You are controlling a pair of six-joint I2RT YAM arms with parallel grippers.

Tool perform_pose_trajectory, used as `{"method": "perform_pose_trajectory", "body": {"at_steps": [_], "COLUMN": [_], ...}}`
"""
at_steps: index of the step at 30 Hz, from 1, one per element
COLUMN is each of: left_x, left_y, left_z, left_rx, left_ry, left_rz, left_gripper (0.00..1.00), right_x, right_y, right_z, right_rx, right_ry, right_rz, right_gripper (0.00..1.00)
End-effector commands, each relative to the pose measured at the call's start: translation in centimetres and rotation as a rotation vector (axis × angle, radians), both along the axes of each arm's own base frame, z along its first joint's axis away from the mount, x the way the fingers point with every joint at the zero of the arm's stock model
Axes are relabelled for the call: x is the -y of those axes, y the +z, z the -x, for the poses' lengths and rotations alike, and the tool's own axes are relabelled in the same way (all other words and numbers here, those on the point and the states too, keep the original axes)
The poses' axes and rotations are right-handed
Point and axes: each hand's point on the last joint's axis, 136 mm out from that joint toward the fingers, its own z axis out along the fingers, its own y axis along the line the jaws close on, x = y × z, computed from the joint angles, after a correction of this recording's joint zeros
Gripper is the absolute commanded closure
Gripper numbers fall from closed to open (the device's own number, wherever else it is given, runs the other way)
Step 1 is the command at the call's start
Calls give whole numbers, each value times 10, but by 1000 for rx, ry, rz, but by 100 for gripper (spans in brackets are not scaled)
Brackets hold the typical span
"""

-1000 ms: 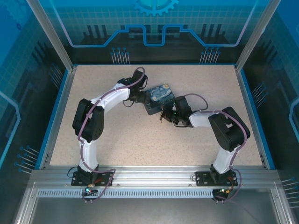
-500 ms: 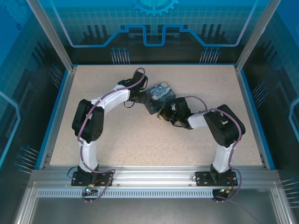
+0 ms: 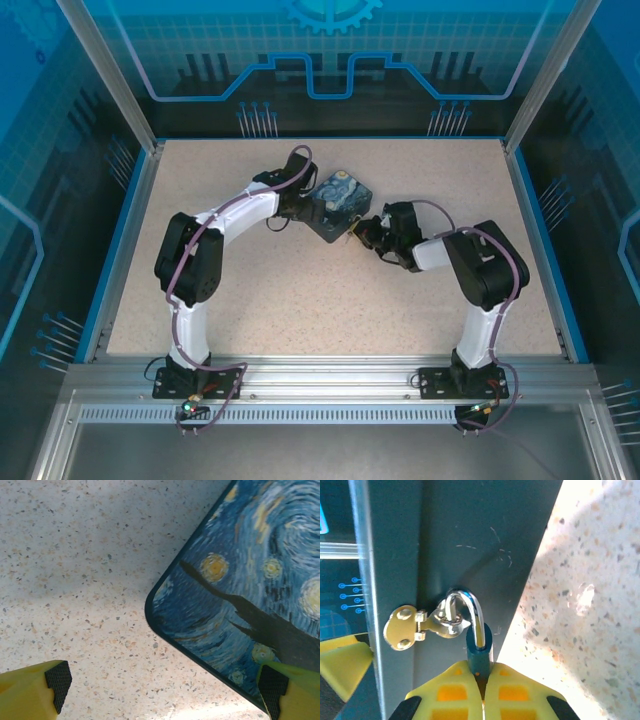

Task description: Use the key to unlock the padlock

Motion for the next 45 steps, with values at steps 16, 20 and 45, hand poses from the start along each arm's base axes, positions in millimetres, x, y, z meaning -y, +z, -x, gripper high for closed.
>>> {"method": "perform_pose_trajectory", "body": {"at_steps": [16, 20, 45], "left_x": [-16, -15, -12], "left_y": [-52, -52, -52], "left_z": [41, 41, 42], "left_rx": [-206, -204, -212], "left_ry": [-28, -26, -31], "left_rz": [-110, -110, -99], "left_gripper": [2, 2, 3], "right_x": [33, 40, 27], "right_y": [3, -8, 4], "right_z": [-2, 6, -20], "right_rx": [-39, -87, -3], "right_ry": [155, 189, 221], "right_rz": [154, 232, -2], "right_gripper": [100, 100, 100]}}
